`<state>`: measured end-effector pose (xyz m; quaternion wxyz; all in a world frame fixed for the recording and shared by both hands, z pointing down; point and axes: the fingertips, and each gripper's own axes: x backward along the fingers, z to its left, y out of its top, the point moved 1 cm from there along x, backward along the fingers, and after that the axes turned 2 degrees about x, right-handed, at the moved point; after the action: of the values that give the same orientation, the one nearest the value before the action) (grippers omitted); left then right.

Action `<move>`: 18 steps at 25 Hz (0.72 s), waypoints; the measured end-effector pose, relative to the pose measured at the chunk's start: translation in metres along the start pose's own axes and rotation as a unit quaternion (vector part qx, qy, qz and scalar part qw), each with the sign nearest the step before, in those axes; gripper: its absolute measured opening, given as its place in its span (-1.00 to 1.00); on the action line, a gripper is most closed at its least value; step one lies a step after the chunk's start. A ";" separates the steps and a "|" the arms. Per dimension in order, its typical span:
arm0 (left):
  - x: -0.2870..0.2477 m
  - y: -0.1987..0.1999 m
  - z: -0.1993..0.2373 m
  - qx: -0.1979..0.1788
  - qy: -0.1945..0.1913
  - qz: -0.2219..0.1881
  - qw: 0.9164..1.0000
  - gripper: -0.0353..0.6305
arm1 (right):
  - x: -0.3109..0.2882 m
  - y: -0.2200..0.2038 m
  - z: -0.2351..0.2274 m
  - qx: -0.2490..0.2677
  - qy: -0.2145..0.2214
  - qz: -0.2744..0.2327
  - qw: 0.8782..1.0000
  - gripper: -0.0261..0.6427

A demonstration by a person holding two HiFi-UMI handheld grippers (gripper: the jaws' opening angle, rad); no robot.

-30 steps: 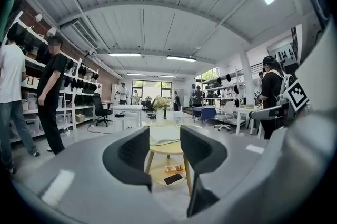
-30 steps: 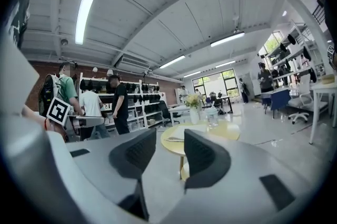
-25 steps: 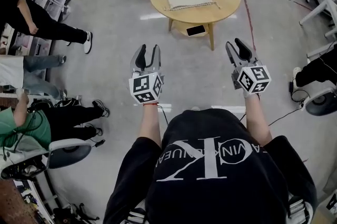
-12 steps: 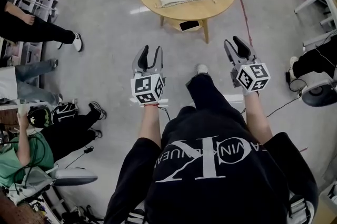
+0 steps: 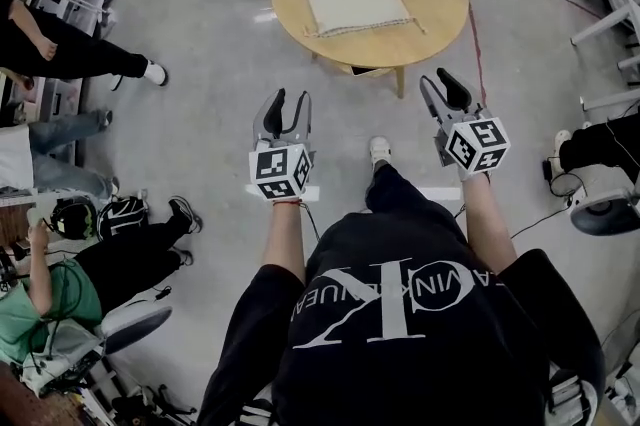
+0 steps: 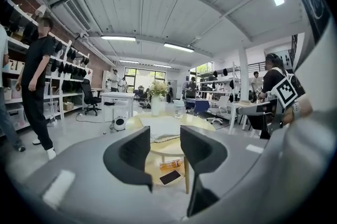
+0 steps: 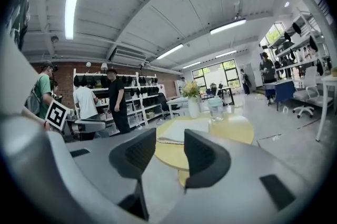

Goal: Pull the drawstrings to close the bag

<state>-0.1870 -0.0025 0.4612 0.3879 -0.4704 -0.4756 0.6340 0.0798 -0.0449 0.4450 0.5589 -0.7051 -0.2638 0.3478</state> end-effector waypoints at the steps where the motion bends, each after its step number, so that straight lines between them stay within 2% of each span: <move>1: -0.007 0.000 0.002 0.001 0.000 0.002 1.000 -0.36 | -0.008 0.000 -0.003 0.000 0.004 0.005 1.000 -0.53; 7: -0.053 -0.003 0.010 0.013 0.002 0.017 1.000 -0.36 | -0.052 -0.001 -0.034 0.001 0.019 0.027 0.999 -0.53; 13: -0.092 -0.014 0.036 0.025 0.004 0.044 0.999 -0.36 | -0.104 -0.011 -0.048 0.000 0.033 0.061 0.998 -0.52; 18: -0.125 -0.021 0.012 0.020 0.007 0.066 0.998 -0.36 | -0.113 -0.024 -0.084 0.009 0.054 0.092 0.994 -0.52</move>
<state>-0.1654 -0.1174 0.5116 0.3579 -0.4977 -0.4281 0.6641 0.0765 -0.1763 0.5018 0.5440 -0.7391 -0.1642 0.3616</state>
